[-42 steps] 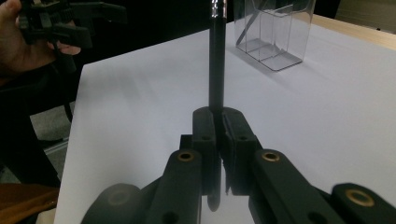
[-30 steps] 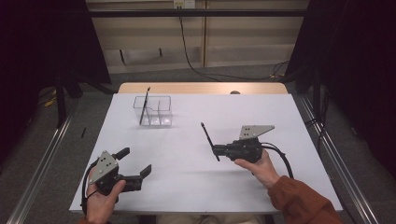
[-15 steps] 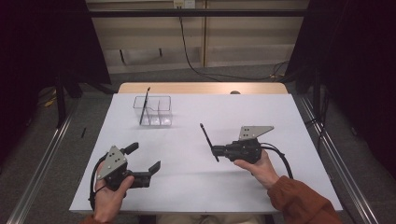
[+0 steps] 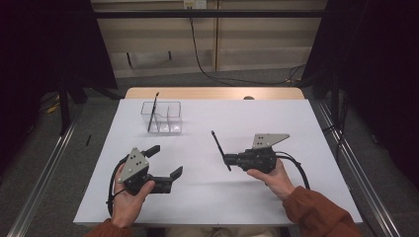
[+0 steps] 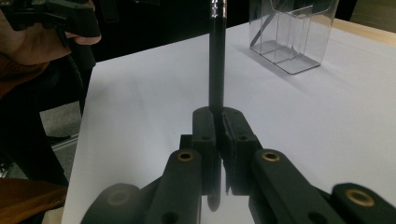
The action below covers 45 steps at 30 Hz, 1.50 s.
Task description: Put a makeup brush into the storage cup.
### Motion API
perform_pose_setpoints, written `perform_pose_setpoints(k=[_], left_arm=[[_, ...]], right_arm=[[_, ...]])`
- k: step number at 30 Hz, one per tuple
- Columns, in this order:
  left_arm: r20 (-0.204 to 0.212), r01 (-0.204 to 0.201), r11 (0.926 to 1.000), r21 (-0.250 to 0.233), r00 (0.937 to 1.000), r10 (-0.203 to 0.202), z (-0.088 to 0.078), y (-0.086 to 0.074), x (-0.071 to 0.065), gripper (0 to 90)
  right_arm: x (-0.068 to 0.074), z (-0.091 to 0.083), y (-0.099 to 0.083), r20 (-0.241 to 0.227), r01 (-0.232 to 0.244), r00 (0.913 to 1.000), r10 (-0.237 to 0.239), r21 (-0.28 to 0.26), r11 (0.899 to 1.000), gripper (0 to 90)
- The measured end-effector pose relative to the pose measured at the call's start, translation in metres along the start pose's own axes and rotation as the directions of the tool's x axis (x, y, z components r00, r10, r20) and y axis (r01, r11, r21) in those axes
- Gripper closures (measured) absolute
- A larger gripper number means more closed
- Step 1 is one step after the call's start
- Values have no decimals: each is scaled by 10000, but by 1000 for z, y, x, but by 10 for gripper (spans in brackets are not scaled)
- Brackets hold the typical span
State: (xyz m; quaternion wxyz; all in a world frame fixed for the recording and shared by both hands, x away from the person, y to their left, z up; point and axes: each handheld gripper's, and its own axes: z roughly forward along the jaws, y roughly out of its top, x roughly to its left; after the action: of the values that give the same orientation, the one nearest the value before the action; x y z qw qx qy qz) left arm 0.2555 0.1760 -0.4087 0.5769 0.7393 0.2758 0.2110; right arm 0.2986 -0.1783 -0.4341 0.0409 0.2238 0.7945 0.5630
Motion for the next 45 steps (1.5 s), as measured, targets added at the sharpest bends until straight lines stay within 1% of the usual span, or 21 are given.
perform_pose_setpoints(k=[11,15,19,22,23,24,25,26,32,34,35,36,38,41,42,44,45], left_arm=[[440,-253,9996,-98,9987,257,21,13,-9,25],[594,-297,9995,-70,9978,301,27,16,-11,24],[749,-228,9996,-170,9969,240,33,18,-14,23],[872,-271,9996,-107,9958,279,38,21,-17,22],[850,-270,9996,-73,9960,275,39,21,-18,22],[711,-322,9995,-65,9969,326,41,21,-19,26],[732,-320,9995,-56,9968,324,42,22,-20,26],[897,-298,9995,-51,9955,302,44,22,-21,25],[1094,-299,9995,54,9936,291,53,25,-26,27],[1280,-228,9997,63,9915,218,56,26,-27,25],[1264,-214,9998,-4,9917,213,58,27,-29,25],[1357,-218,9998,-47,9905,222,59,28,-29,24],[1375,-128,9999,-73,9904,137,62,30,-30,21],[1425,-130,9998,-142,9897,149,66,32,-32,21],[1540,-112,9999,-115,9880,128,68,33,-32,21],[1566,-144,9998,-121,9875,161,71,35,-34,23],[1642,-122,9999,-90,9863,135,73,35,-35,24]], right_arm=[[2,0,0,-3,56,10000,-56,-110,9999,847],[2,1,0,-28,70,10000,-70,-135,9999,846],[3,1,0,-30,85,10000,-85,-140,9999,847],[3,2,0,-47,54,10000,-55,-185,9998,846],[3,1,1,-54,60,10000,-61,-193,9998,846],[3,1,1,-44,82,10000,-83,-214,9997,846],[2,0,1,-30,67,10000,-67,-247,9997,846],[2,-1,2,-24,58,10000,-59,-297,9995,846],[2,0,0,-40,77,10000,-78,-237,9997,846],[3,1,0,-80,108,9999,-110,-231,9997,846],[3,2,0,-80,103,9999,-105,-226,9997,846],[3,2,0,-91,96,9999,-98,-224,9997,846],[3,2,0,-90,96,9999,-98,-231,9997,846],[4,2,0,-92,107,9999,-109,-237,9997,846],[4,2,0,-94,111,9999,-113,-238,9997,846],[4,2,0,-106,108,9999,-111,-236,9997,846],[4,2,0,-104,112,9999,-115,-242,9996,846]])
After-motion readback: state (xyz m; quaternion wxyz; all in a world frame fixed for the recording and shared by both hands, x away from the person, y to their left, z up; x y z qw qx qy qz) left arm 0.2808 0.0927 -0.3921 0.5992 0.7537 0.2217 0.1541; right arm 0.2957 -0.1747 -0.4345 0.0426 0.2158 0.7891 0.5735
